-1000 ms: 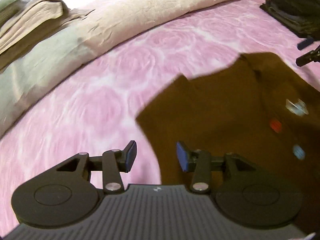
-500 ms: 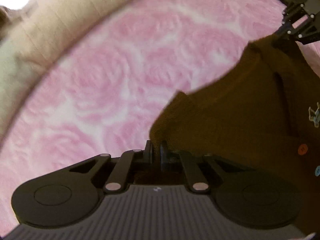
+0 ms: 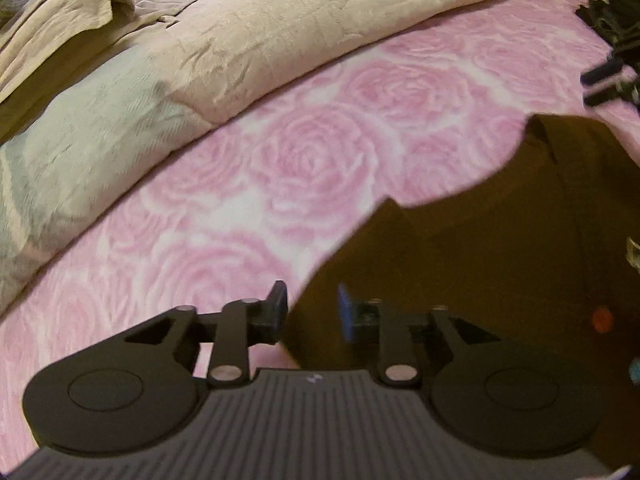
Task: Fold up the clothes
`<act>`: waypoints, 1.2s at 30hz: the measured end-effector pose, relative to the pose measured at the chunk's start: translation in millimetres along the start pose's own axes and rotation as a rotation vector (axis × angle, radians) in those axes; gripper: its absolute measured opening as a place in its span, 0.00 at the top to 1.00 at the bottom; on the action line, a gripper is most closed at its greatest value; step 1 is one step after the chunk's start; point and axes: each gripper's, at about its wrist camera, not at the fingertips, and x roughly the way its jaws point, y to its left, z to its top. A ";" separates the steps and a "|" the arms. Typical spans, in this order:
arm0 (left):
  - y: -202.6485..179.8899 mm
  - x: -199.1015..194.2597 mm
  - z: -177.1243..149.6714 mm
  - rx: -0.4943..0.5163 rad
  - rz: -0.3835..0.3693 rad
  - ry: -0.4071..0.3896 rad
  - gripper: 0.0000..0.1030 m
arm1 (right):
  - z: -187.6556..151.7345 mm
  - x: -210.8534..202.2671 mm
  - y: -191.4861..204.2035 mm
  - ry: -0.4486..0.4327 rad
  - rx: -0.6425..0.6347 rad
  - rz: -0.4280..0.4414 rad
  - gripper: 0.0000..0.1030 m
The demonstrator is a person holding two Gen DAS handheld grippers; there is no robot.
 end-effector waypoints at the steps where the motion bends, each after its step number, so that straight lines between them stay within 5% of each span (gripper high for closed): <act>1: -3.2 -10.9 -10.1 0.003 -0.005 -0.003 0.73 | -7.2 -7.5 3.3 -0.011 0.019 0.001 0.26; 7: -55.1 -94.6 -101.5 0.089 -0.085 -0.017 0.72 | -72.8 -70.1 57.7 0.045 0.111 0.073 0.26; 16: -177.7 -206.6 -263.9 0.413 -0.247 -0.032 0.73 | -192.5 -179.8 202.4 0.128 -0.002 0.101 0.27; 20: -209.6 -207.9 -307.1 0.564 -0.170 -0.025 0.72 | -237.2 -194.2 246.5 0.176 -0.057 0.041 0.27; 26: -221.6 -186.5 -327.4 0.718 -0.001 -0.035 0.77 | -276.0 -194.6 274.4 0.220 -0.115 -0.154 0.26; 27: -221.1 -186.0 -328.5 0.720 0.007 -0.035 0.93 | -278.5 -195.4 278.0 0.215 -0.128 -0.182 0.26; 36: -175.3 -211.9 -331.5 0.464 0.024 -0.078 0.97 | -287.7 -180.6 315.5 0.120 -0.433 -0.200 0.27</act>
